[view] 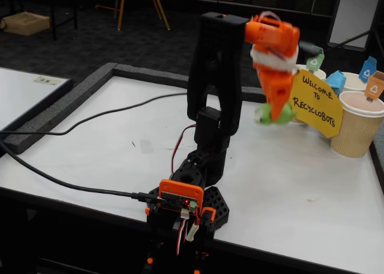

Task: Sort rubbish by color.

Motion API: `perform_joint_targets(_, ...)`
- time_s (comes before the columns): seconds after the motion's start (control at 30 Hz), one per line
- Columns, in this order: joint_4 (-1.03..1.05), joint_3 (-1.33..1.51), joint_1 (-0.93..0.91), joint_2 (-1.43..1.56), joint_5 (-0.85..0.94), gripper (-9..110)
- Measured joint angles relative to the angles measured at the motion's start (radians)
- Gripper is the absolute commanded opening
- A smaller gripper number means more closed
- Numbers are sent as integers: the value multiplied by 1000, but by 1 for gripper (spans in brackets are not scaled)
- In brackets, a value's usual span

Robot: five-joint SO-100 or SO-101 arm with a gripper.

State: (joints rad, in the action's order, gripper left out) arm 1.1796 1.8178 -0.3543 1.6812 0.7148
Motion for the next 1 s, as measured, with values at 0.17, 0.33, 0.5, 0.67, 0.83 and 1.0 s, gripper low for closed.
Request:
perform_joint_targets(0.17,115,0,25,308,32,0)
perform_joint_targets(0.33,213,0,31,607,126,0)
perform_joint_targets(0.5,239,0,9,853,275,0)
perform_joint_targets(0.67,239,0,-37,1034,417,0)
perform_joint_targets(0.83,250,-2,-69,1100,563,0)
perform_joint_targets(1.0,181,48,-74,1092,693,0)
